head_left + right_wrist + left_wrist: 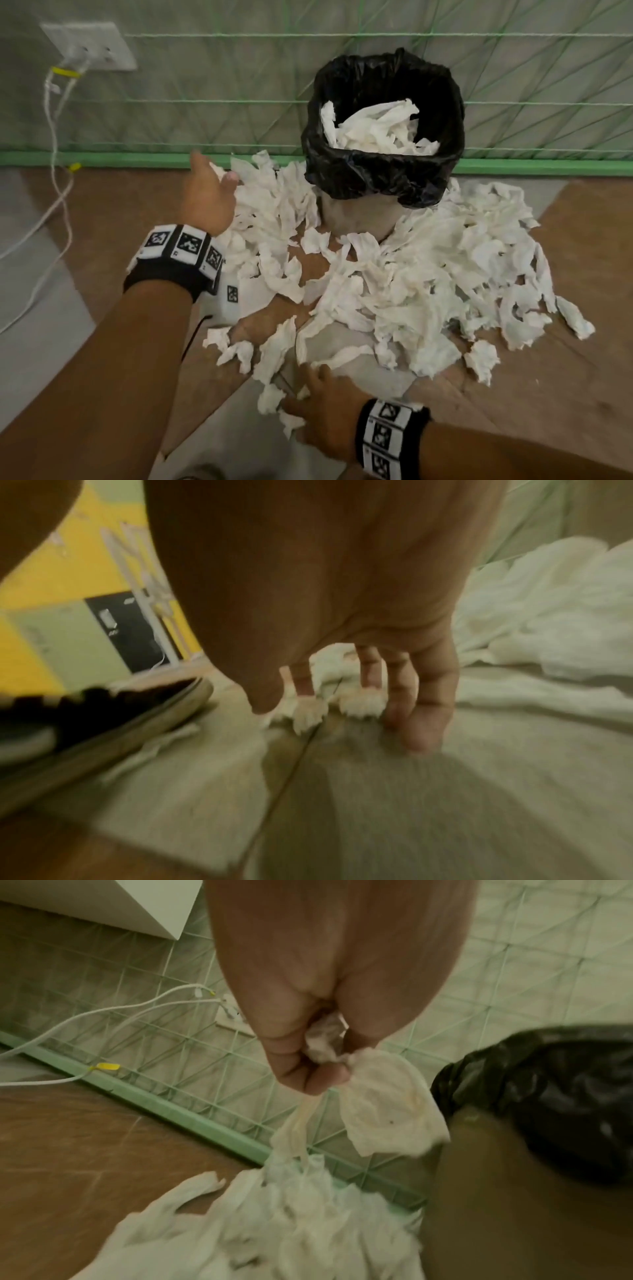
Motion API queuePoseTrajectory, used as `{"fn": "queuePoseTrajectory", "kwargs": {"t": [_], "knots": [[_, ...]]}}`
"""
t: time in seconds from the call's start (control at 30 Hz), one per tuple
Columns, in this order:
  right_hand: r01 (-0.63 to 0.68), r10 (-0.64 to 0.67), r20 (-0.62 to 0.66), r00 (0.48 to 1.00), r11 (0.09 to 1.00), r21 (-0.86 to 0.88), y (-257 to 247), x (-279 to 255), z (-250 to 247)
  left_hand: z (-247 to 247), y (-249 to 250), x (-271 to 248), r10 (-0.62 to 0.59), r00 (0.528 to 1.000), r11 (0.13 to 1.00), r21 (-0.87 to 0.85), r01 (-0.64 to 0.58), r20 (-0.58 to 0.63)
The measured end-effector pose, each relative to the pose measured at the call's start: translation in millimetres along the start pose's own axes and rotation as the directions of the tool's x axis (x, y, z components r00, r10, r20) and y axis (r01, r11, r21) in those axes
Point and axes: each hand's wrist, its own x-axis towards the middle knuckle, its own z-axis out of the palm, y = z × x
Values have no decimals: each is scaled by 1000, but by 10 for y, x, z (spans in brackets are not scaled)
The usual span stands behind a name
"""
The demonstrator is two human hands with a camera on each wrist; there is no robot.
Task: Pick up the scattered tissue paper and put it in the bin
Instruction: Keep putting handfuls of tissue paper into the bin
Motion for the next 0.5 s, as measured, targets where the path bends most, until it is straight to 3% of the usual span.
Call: {"fn": "queuePoseTrajectory", "kwargs": {"t": [0.1,0.27,0.37,0.5], "knots": [[39,-44,-74,996,997,-62,53,38,161,-76,214,110,79,997,996,-39,-80,-9],[146,-148,-43,988,988,-46,154,41,122,-226,588,194,209,978,978,19,-208,-17],[123,-115,-233,966,992,23,85,-2,-198,-354,985,153,249,961,968,66,-243,-120],[107,-39,-554,831,990,91,-47,-196,-980,-450,1599,173,362,906,917,-94,-388,-219]]}}
